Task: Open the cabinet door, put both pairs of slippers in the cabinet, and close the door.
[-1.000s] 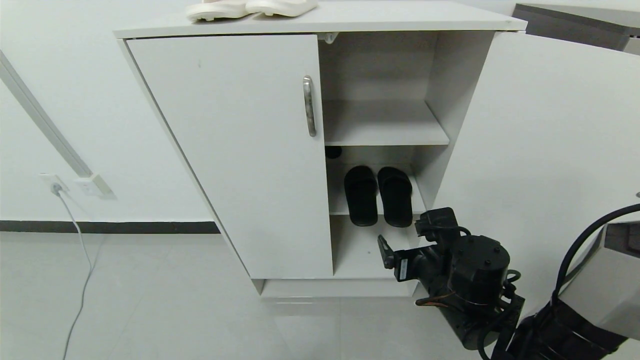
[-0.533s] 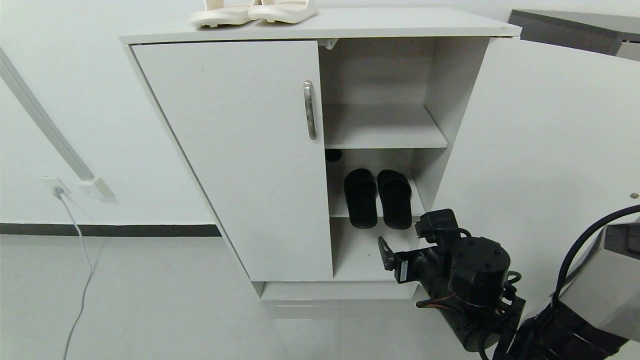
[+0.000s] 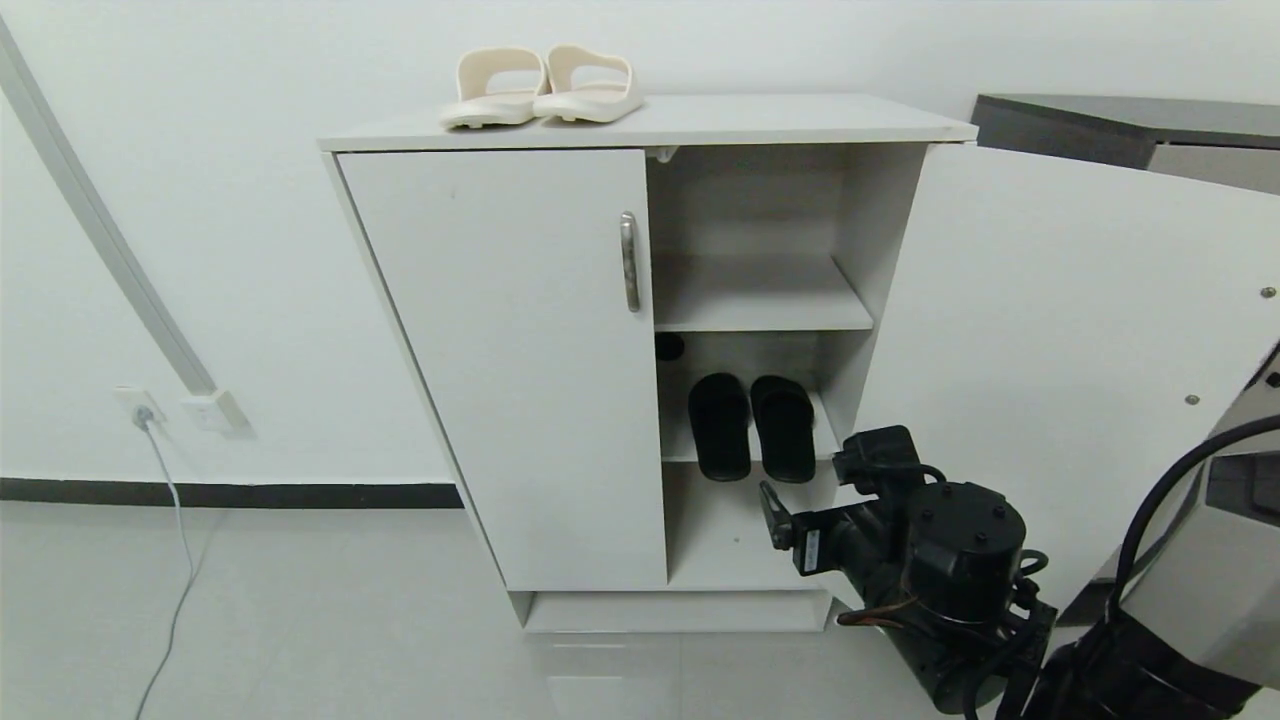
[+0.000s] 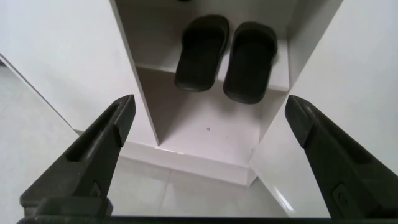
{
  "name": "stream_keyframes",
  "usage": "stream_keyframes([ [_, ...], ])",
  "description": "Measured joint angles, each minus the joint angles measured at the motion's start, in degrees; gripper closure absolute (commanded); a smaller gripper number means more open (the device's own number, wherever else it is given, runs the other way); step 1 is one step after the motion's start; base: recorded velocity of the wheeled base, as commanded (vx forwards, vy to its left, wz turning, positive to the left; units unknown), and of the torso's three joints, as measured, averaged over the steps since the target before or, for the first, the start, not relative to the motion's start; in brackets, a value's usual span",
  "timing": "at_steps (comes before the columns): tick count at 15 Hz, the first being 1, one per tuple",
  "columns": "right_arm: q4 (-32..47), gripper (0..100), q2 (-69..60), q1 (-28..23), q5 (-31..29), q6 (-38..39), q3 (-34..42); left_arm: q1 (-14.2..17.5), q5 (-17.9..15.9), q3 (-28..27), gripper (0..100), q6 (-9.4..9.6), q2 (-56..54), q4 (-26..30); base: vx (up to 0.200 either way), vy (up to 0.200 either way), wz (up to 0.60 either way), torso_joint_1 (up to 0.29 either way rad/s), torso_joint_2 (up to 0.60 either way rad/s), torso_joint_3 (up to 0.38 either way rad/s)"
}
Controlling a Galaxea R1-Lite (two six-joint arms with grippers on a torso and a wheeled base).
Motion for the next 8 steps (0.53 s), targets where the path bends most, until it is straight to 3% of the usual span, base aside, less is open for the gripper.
stream_keyframes([
  [7,-0.02,0,0.09,-0.02,0.00,-0.20,0.00,-0.02,-0.09,0.00,100,0.43,0.00,0.00,0.000,0.000,0.00,0.000,0.00,0.021],
  [8,-0.02,0,0.11,0.00,-0.05,-0.28,0.00,0.00,-0.09,0.00,100,0.57,0.00,0.00,0.000,0.200,0.00,-0.002,0.00,-0.002],
])
